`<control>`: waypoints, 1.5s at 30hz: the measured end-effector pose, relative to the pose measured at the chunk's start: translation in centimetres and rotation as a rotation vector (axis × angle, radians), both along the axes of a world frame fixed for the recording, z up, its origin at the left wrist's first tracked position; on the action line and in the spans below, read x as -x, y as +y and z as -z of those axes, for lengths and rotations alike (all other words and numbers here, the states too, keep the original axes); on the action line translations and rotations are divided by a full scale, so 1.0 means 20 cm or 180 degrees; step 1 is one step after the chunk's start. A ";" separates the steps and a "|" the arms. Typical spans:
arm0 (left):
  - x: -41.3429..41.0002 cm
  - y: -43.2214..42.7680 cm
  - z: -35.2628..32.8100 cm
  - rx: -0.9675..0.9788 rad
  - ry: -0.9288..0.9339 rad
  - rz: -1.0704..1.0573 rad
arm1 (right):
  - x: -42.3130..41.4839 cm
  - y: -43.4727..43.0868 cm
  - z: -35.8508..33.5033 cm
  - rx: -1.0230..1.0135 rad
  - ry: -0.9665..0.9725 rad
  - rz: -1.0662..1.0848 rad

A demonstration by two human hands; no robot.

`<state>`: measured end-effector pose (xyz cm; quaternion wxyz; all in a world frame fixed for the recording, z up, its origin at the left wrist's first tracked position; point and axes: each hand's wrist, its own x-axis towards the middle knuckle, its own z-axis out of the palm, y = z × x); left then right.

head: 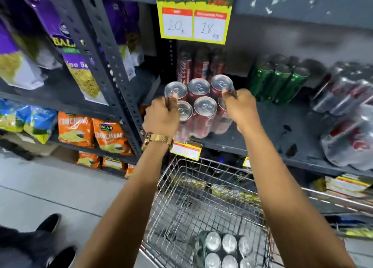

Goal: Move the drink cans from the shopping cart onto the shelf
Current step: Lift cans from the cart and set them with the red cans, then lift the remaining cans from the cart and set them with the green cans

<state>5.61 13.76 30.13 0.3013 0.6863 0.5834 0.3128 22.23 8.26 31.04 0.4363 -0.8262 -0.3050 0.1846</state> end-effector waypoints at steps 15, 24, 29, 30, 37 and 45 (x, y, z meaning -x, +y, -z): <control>-0.17 0.31 0.17 0.0028 0.0340 -0.0246 | -0.16 0.32 0.14 0.0304 -0.0170 -0.0283; -0.13 0.15 0.22 0.0369 -0.0624 -0.0039 | -0.03 0.14 0.24 -0.0360 -0.0247 -0.0205; -0.08 -0.24 0.40 0.0428 -0.0834 0.0403 | 0.18 -0.15 0.40 -0.0499 -0.0577 -0.0165; -0.07 -0.31 0.45 0.0466 -0.0754 0.0524 | 0.22 -0.22 0.45 -0.0466 -0.0566 -0.0178; 0.04 -0.70 0.82 0.1428 0.0116 0.0993 | 0.42 -0.73 0.84 0.0242 -0.0249 -0.0322; 0.13 -1.03 1.22 0.3148 0.1571 0.1273 | 0.49 -1.34 1.33 0.2049 0.0405 -0.0430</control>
